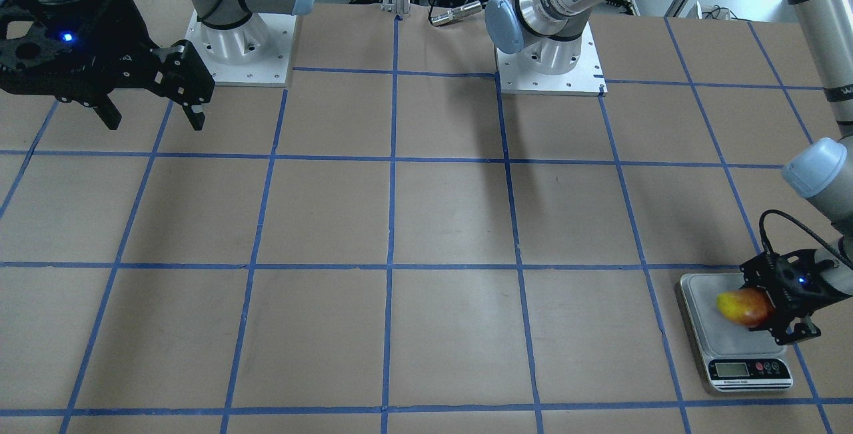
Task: Weigh mango
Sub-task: 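Carry the mango with the left gripper over the silver scale, then lower the mango onto the scale platform and open the left gripper, then raise the left gripper up away from the mango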
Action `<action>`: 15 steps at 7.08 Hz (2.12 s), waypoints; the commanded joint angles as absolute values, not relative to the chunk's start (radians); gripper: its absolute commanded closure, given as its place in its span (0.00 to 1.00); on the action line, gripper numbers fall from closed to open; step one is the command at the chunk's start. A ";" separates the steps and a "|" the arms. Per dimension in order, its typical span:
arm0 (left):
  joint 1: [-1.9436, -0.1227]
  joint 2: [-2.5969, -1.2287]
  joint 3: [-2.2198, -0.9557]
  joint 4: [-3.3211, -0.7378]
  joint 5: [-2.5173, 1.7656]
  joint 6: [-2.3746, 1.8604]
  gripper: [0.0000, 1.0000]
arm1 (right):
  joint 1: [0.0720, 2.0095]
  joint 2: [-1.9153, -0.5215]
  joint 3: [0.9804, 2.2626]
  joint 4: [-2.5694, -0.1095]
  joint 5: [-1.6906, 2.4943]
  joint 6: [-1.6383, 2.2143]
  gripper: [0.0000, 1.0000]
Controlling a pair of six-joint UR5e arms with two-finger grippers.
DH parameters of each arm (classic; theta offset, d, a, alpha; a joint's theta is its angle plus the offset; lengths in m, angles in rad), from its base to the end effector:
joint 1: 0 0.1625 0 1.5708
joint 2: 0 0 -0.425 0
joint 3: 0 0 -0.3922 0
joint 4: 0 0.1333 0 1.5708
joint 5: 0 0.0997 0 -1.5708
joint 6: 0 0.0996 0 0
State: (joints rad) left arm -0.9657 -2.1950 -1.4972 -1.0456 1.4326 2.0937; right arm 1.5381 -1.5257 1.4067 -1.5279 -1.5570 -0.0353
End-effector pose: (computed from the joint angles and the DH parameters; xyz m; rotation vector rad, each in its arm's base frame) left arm 0.2658 -0.6427 0.2010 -2.0846 -2.2674 0.1994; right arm 0.1177 -0.5197 0.5419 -0.0049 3.1281 -0.1197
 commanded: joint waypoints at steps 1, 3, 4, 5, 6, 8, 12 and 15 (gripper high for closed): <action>-0.966 -2.198 -1.497 -1.045 1.430 2.082 0.82 | 1.539 -1.525 1.407 -1.528 -1.557 -0.035 0.00; -0.966 -2.197 -1.499 -1.058 1.407 2.040 0.00 | 1.539 -1.525 1.407 -1.528 -1.557 -0.035 0.00; -0.966 -2.197 -1.497 -1.057 1.407 2.039 0.00 | 1.539 -1.525 1.407 -1.528 -1.557 -0.035 0.00; -0.966 -2.189 -1.497 -1.054 1.408 2.040 0.00 | 1.539 -1.525 1.407 -1.528 -1.557 -0.035 0.00; -0.968 -2.171 -1.490 -1.060 1.416 2.042 0.00 | 1.539 -1.526 1.407 -1.528 -1.555 -0.035 0.00; -0.969 -2.125 -1.488 -1.065 1.420 2.037 0.00 | 1.539 -1.526 1.407 -1.528 -1.557 -0.035 0.00; -1.002 -1.871 -1.485 -1.368 1.503 1.866 0.00 | 1.539 -1.526 1.407 -1.528 -1.555 -0.035 0.00; -1.025 -1.651 -1.503 -1.592 1.496 1.543 0.00 | 1.537 -1.525 1.407 -1.528 -1.555 -0.035 0.00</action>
State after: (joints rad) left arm -1.0096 -1.7293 -1.4942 -1.5295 1.4998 1.6966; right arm 1.5383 -1.5251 1.4066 -1.5279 -1.5561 -0.0353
